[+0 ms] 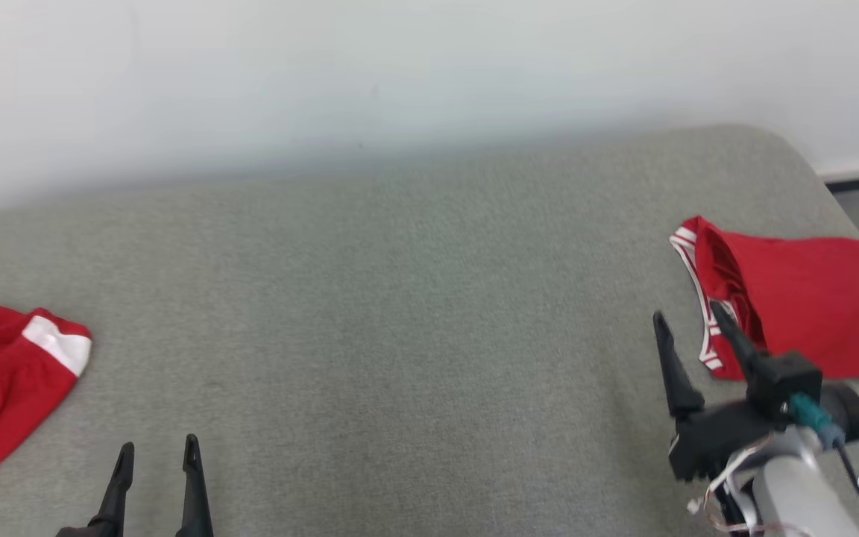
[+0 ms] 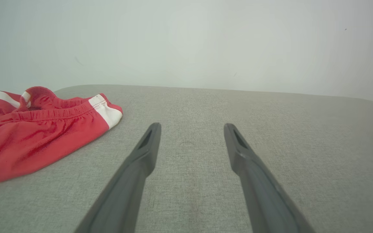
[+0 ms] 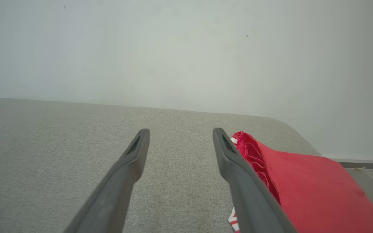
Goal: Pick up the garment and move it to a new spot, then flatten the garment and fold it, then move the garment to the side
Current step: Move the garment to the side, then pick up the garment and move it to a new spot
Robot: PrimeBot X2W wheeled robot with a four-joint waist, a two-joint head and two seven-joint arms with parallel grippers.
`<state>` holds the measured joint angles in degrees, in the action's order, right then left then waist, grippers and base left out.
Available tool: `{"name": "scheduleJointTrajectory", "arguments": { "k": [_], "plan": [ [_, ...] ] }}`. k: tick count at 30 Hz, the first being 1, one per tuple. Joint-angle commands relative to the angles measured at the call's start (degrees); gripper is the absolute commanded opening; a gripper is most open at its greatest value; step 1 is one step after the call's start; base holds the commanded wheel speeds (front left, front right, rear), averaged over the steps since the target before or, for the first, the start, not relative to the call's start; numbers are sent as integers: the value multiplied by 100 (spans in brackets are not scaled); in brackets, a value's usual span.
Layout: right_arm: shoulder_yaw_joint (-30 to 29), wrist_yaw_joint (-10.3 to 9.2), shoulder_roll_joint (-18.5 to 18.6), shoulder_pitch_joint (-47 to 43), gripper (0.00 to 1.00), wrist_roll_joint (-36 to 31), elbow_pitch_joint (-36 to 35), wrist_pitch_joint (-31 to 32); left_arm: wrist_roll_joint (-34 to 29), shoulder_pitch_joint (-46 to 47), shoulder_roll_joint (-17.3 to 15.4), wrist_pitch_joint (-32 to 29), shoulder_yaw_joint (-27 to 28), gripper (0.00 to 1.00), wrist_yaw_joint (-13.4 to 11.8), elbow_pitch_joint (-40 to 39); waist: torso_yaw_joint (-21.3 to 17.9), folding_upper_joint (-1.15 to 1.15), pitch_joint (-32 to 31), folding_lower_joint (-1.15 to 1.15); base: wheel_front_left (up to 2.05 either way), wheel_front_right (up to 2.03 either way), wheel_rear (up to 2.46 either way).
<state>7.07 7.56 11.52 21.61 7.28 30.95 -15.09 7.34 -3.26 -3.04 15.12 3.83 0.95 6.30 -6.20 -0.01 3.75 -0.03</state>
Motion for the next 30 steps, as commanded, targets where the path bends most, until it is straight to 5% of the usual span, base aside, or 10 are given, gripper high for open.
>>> {"name": "scheduleJointTrajectory", "arguments": {
  "k": [1,10,30],
  "plan": [
    [-67,-14,-86,-234,100,-47,-63,-5,46,-49,5,-1,11,100,-27,50,351,1,-441,3,0,0,0],
    [-571,-14,-556,-1067,100,-349,-505,-5,21,63,13,-2,-134,100,-97,299,507,1,-629,3,0,0,0],
    [-664,-14,-740,-1465,100,-624,-1024,-5,125,-88,15,-1,-294,100,-247,406,527,1,-641,3,0,0,0]
  ]
}}
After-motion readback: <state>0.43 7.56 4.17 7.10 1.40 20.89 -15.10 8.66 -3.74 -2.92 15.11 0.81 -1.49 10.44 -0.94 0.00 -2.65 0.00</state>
